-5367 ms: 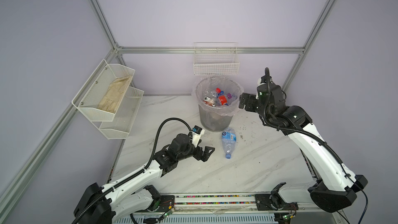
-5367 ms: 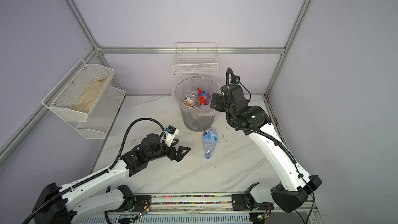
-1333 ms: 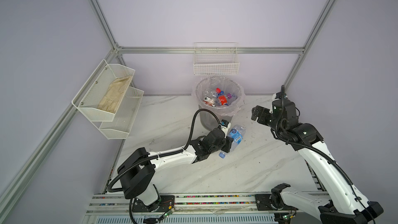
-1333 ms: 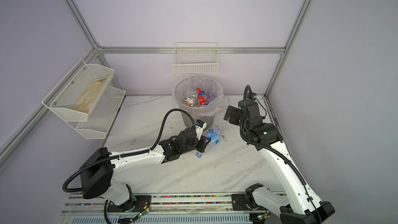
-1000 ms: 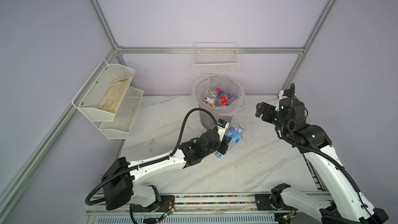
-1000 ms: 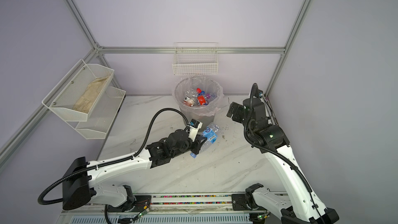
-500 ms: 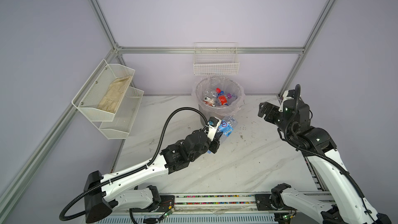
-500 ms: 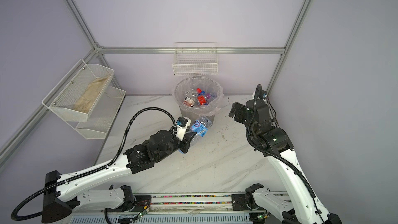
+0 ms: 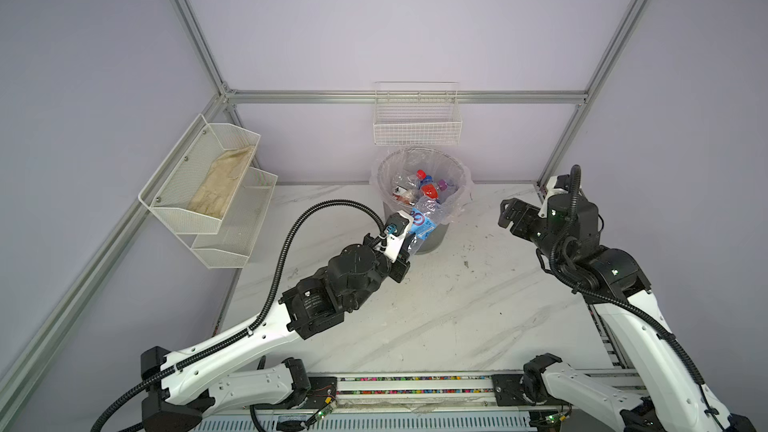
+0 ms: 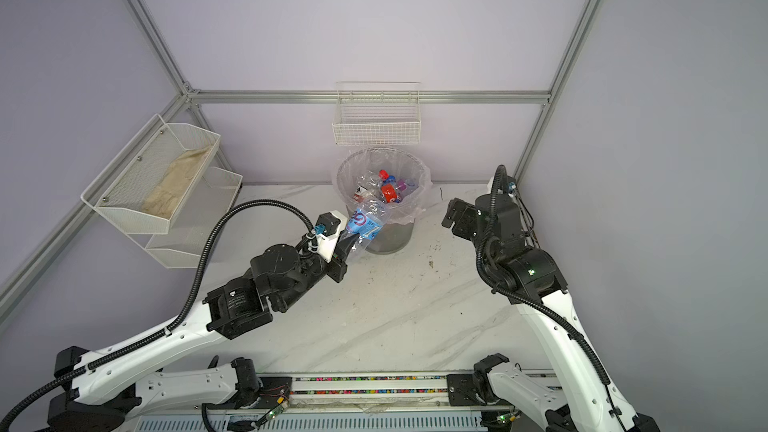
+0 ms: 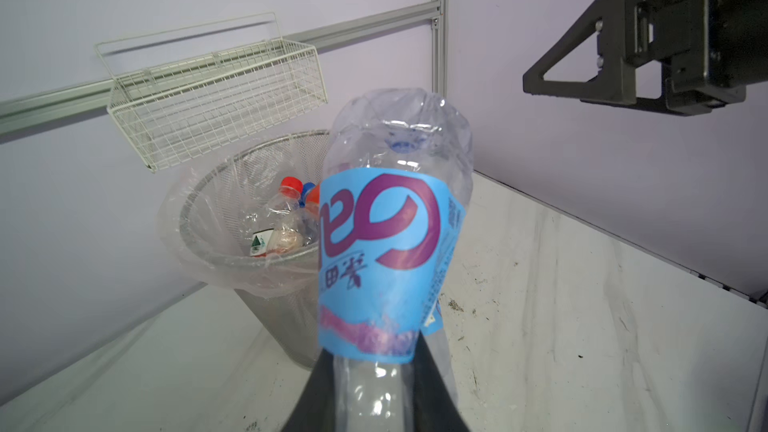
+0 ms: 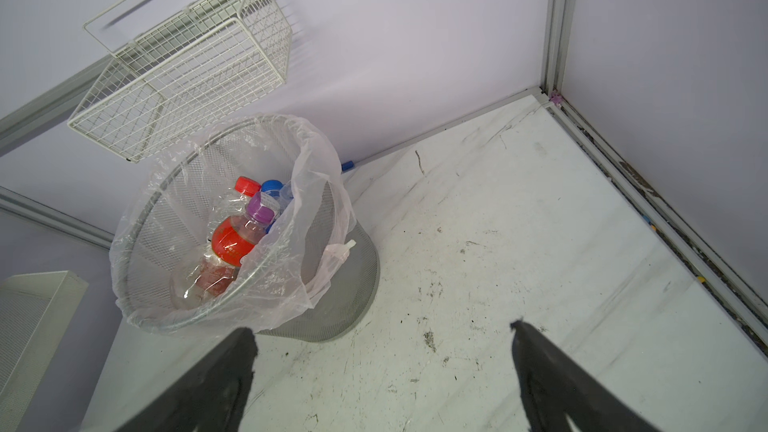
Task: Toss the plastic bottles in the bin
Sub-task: 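Lift the blue-labelled bottle with the left gripper up over the wastebasket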
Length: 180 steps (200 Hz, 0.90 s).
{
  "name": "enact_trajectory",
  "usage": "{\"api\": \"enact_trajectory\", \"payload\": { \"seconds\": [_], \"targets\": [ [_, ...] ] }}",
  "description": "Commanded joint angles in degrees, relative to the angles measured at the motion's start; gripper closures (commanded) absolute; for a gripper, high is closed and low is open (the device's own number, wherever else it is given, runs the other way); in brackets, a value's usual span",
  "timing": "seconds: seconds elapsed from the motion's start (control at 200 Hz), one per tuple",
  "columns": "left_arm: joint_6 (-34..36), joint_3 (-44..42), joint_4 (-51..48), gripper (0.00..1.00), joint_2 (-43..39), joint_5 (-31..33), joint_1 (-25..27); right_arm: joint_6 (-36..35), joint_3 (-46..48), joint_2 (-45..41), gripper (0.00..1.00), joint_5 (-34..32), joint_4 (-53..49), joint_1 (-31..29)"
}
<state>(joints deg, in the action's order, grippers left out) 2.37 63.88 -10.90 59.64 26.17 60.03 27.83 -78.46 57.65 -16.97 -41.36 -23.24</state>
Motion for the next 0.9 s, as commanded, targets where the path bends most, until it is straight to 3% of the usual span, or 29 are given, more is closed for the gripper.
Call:
{"api": "enact_trajectory", "payload": {
  "seconds": [0.0, 0.895],
  "targets": [
    [4.9, 6.6, 3.5, 0.80, -1.2, 1.7, 0.1, 0.5, 0.6, -0.5, 0.02, 0.0, 0.1, 0.2],
    [20.2, 21.8, 7.8, 0.80, 3.0, 0.5, 0.0, 0.3, 1.8, -0.3, 0.02, 1.1, 0.8, 0.1]
  ]
}}
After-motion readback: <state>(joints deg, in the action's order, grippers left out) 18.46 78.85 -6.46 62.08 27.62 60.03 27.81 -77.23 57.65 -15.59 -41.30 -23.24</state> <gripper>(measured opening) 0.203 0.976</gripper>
